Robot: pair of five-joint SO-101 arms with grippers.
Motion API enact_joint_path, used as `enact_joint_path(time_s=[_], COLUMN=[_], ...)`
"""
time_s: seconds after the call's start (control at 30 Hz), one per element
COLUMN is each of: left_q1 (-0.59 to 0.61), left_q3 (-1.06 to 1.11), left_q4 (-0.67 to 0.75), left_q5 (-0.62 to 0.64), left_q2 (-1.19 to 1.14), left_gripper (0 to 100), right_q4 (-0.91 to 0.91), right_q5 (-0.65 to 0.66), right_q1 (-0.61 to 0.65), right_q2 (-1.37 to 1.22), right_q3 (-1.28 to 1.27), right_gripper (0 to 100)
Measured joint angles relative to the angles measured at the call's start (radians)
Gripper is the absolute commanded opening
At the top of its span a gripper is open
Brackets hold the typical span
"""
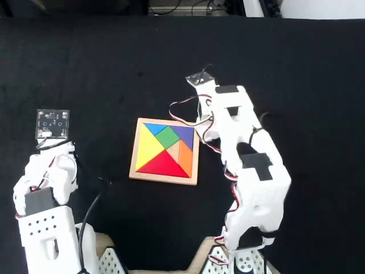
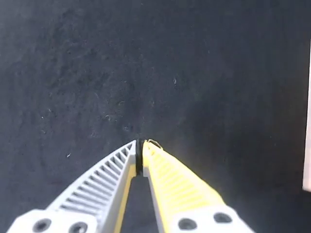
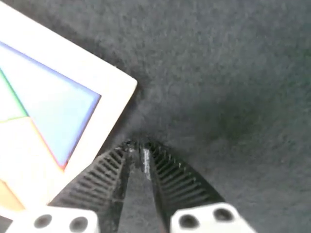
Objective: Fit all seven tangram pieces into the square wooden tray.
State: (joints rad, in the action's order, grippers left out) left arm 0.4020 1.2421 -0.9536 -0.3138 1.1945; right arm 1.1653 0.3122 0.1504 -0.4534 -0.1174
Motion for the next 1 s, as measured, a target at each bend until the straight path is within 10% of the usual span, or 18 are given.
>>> enact_joint_path(time_s=[0.73,1.0], left_q1=[-0.095,-0.095], left_q3=[0.252,0.252], left_q4=[0.196,0.204], left_q5=[0.123,0.123], left_q2=[0.012,0.012], left_gripper=[3,3], right_q4=[0.032,0.201], right_q5=[-0.003,-0.002], right_q1=[0.072,-0.087], right_q2=[-0.023,0.175], right_q3=[0.120,0.207], right_gripper=[1.1,1.1])
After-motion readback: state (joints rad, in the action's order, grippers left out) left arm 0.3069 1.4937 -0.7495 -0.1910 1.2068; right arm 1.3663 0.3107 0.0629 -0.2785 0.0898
